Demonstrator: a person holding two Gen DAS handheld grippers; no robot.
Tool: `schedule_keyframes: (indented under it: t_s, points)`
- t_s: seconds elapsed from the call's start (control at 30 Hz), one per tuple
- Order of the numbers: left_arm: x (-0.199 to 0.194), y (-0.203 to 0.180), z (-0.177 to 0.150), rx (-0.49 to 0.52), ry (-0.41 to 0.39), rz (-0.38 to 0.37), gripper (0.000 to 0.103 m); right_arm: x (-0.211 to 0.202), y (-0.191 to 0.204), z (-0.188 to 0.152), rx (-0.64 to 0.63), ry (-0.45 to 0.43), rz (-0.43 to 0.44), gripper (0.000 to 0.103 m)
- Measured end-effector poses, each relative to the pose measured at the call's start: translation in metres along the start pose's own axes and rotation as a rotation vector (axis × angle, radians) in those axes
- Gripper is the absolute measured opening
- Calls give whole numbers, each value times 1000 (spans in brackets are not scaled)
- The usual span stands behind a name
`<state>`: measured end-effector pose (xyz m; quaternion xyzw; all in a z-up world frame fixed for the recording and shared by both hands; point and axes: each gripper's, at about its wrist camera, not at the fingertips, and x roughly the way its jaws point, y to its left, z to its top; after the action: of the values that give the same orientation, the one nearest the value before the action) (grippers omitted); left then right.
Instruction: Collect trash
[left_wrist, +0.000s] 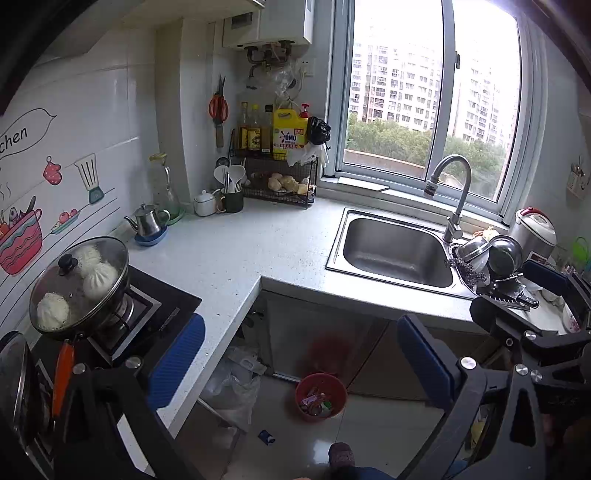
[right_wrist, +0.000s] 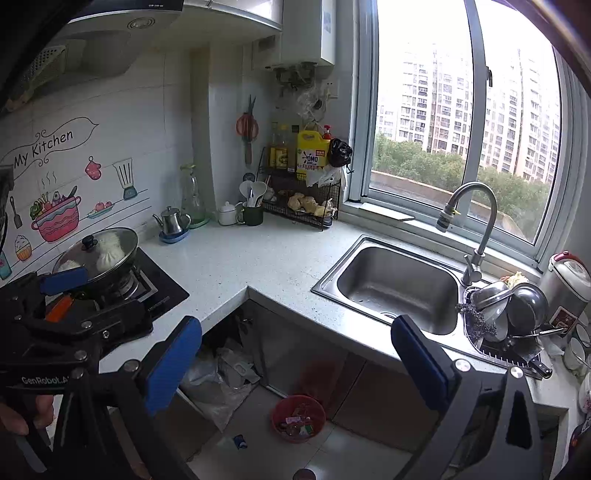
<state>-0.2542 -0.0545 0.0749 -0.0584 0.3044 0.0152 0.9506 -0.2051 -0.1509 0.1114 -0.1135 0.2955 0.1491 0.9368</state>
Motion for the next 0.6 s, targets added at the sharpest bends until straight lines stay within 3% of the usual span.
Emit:
schedule_keyframes:
  t_s: [0.6]
  points:
    - [-7, -1, -7, -24, 6, 18, 103, -3, 1, -1, 9, 12, 32, 102]
